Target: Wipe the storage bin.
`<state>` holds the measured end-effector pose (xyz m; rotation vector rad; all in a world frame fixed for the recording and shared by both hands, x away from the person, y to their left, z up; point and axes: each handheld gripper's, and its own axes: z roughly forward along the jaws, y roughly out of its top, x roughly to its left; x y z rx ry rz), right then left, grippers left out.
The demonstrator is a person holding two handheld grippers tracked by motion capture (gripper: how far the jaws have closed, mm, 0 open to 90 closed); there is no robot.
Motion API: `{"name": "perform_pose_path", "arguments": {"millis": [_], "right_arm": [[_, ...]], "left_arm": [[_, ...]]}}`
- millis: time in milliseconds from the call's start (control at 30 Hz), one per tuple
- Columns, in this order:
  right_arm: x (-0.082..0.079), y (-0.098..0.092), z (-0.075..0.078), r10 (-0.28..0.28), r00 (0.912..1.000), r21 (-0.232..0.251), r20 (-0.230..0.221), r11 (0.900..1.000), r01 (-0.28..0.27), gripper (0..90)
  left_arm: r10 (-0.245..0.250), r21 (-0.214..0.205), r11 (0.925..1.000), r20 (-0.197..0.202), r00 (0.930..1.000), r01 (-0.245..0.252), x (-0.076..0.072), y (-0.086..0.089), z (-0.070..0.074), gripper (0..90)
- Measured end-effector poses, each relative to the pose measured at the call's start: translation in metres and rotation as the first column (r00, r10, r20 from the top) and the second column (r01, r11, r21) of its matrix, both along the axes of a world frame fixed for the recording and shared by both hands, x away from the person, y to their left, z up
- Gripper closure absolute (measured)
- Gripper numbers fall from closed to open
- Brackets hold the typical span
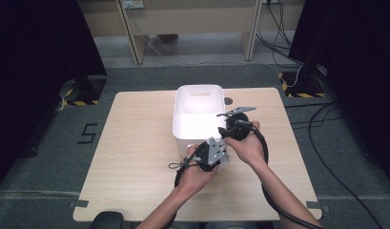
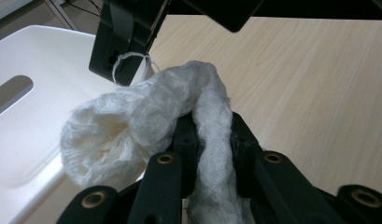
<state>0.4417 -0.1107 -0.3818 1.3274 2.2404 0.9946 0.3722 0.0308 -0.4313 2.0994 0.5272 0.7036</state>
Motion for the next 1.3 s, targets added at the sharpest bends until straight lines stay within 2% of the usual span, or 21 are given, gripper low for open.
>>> {"name": "perform_pose_path", "arguments": {"millis": [133,333,767,1300], "right_arm": [[0.0,0.0,0.0,0.001,1.0,-0.001,-0.002,1.0,-0.001,64.0],[0.0,0.0,0.0,0.001,1.0,-0.002,-0.003,1.0,-0.001,64.1],[0.0,0.0,0.001,0.002,1.0,-0.004,-0.005,1.0,-0.002,64.1],[0.0,-0.001,0.0,0.006,1.0,0.002,-0.005,1.0,-0.006,64.1]], "left_arm": [[-0.001,-0.005,1.0,0.001,1.0,0.001,0.001,-0.002,0.0,77.4],[-0.008,0.01,0.9999,0.006,0.9999,0.008,0.001,-0.004,0.001,77.3],[-0.014,-0.004,0.9999,0.007,0.9999,0.014,0.003,-0.01,0.003,77.2],[-0.016,0.009,0.9998,0.014,0.9998,0.016,0.006,-0.014,-0.009,77.3]]}}
